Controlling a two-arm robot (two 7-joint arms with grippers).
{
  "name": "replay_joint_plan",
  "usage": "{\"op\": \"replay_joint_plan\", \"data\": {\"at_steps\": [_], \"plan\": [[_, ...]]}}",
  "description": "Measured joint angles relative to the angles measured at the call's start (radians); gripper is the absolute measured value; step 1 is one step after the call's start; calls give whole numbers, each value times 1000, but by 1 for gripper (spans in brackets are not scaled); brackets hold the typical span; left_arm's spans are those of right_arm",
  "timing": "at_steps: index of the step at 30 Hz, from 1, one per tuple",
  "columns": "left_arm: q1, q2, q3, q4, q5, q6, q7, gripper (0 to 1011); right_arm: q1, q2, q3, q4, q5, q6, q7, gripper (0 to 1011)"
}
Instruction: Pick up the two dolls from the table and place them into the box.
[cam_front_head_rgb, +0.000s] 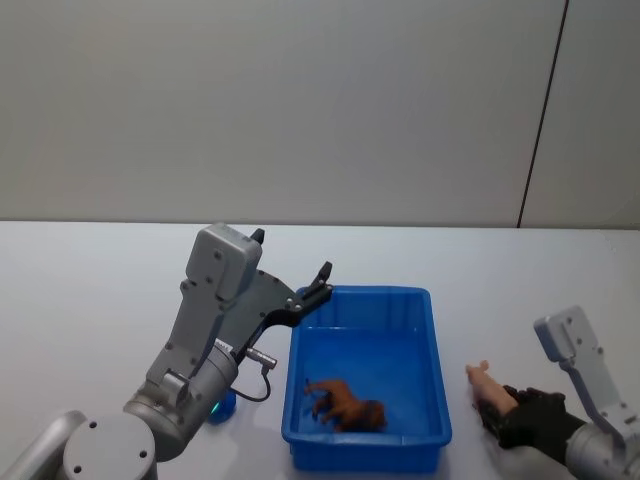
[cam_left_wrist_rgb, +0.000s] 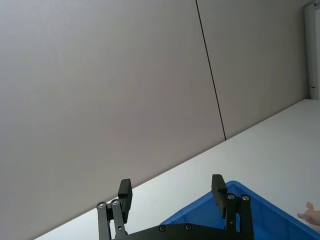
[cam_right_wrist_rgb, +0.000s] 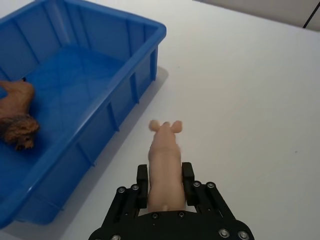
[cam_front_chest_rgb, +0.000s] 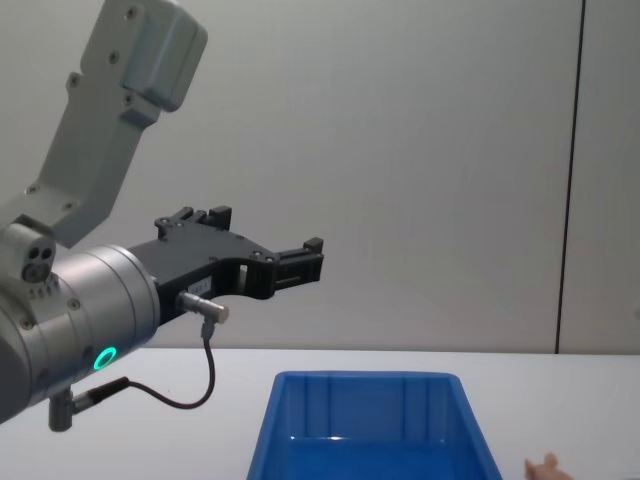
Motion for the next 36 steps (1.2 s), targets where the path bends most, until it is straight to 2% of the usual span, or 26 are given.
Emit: {"op": "replay_joint_plan", "data": {"at_steps": [1,3,20,29,36], "plan": [[0,0,0,0,0,0,0,1003,-1,-1,-1,-4,-3,-8,-6,403],[0,0,0,0,0,0,0,1004,-3,-2,-2,-11,-9,-23,-15,358],[0,0,0,0,0,0,0,1003,1,-15,-7,-88,-47,-142,-63,358],[0,0,0,0,0,0,0,1003,31,-34,-19,-136,-75,-189,-15,358],[0,0,0,0,0,0,0,1003,49,-49,-32,-143,-86,-180,28,358]]}}
